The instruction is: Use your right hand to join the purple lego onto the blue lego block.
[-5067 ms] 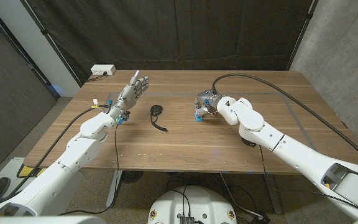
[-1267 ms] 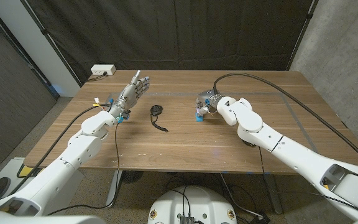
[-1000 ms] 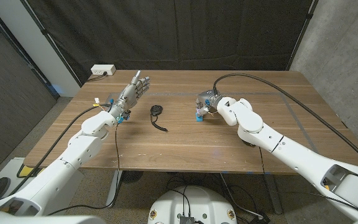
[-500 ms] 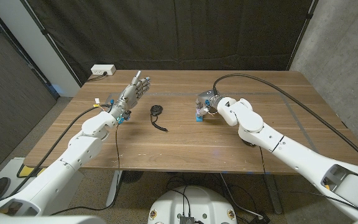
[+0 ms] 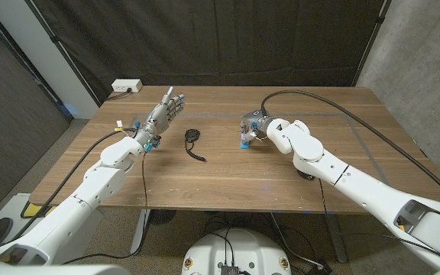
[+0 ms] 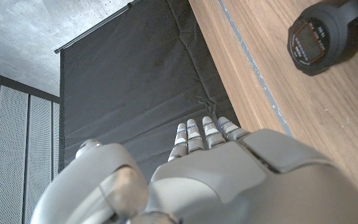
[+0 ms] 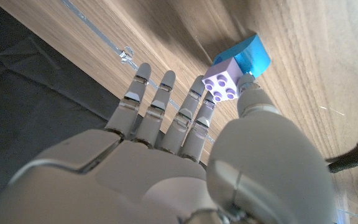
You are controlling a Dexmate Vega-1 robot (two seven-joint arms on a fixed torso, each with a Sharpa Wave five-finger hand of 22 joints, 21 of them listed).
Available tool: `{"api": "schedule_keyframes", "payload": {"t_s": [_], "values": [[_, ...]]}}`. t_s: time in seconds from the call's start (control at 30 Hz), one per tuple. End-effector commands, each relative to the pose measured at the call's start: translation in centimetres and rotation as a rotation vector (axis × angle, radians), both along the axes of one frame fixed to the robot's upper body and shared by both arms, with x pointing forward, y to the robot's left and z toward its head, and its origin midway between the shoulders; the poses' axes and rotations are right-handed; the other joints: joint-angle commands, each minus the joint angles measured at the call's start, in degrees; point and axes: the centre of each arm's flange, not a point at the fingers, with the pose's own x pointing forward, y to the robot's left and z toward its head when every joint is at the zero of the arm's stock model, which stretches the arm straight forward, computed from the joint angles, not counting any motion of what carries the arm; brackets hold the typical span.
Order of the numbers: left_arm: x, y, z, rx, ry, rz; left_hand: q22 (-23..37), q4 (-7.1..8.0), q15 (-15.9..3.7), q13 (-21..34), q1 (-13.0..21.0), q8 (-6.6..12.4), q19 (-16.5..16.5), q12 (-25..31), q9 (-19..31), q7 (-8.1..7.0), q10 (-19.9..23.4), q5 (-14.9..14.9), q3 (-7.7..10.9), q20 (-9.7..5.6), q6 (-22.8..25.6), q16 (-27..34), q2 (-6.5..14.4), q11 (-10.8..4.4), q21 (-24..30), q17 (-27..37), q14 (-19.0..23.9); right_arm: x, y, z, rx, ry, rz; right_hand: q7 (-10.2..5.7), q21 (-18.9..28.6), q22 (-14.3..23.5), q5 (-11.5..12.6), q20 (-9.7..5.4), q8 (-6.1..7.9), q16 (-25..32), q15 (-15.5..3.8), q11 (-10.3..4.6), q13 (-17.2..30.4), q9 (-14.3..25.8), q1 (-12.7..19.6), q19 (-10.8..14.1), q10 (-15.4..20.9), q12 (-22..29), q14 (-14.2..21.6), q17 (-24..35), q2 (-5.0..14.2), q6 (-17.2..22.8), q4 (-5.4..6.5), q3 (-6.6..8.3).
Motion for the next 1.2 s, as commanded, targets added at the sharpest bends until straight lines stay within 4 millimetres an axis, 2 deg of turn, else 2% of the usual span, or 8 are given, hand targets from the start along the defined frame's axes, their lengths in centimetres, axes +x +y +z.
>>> {"api": "schedule_keyframes", "payload": {"t_s": [0.03, 0.33, 0.53, 1.2], "values": [[0.76, -0.41, 0.41, 0.001, -0.002, -0.011, 0.21, 0.03, 0.17, 0.11, -0.03, -0.01, -0.18, 0.04, 0.23, 0.01, -0.27, 0.28, -0.38, 0.45, 0.12, 0.04, 0.32, -0.13, 0.07, 0.25, -0.30, -0.12, -0.26, 0.25, -0.006, 0.000, -0.013, -0.81, -0.10, 0.32, 0.13, 0.49, 0.08, -0.12, -2.12, 0.00, 0.11, 0.20, 0.03, 0.06, -0.36, -0.49, 0.22, 0.14, -0.54, 0.73, -0.27, -0.36], [1.16, -0.42, 0.72, 0.001, -0.005, -0.012, 0.21, 0.02, 0.20, 0.11, 0.01, 0.01, -0.21, 0.06, 0.23, 0.02, -0.24, 0.29, -0.48, 0.48, 0.16, 0.03, 0.38, -0.08, 0.05, 0.25, -0.35, -0.05, -0.26, 0.38, -0.008, 0.004, -0.017, -0.74, -0.45, 0.30, 0.19, 1.27, -1.11, -0.29, -0.91, 0.06, 0.11, 0.06, -1.26, -0.40, -1.26, -1.19, -0.43, 0.22, -1.99, -0.74, -0.15, -1.33], [1.27, -0.39, 0.81, 0.003, -0.003, -0.009, 0.21, 0.01, 0.18, 0.11, 0.05, 0.00, -0.21, 0.04, 0.23, 0.00, -0.29, 0.30, -0.55, 0.46, 0.12, 0.05, 0.42, -0.22, 0.06, 0.25, -0.30, 0.06, -0.22, 0.37, -0.004, 0.006, -0.015, -0.65, -0.57, 0.28, 0.57, 1.54, -2.80, -0.31, -0.71, 0.05, 0.14, -0.02, -1.87, -0.33, -2.28, -1.78, -0.61, 0.23, -3.05, -3.67, -0.28, -1.86], [1.51, -0.45, 0.96, 0.002, 0.001, -0.015, 0.21, -0.01, 0.22, 0.11, 0.14, 0.05, -0.30, 0.06, 0.23, -0.07, -0.28, 0.33, -0.78, 0.50, 0.27, 0.07, 0.58, -0.20, 0.03, 0.25, -0.29, -0.58, 0.06, 0.16, -0.011, 0.013, -0.017, -0.65, -0.84, 0.27, 0.98, 2.32, -4.42, -0.45, 0.34, 0.17, 0.18, 0.06, -3.30, -0.63, -4.47, -2.51, -1.47, 0.33, -3.65, -6.40, 0.18, -2.63]]}}
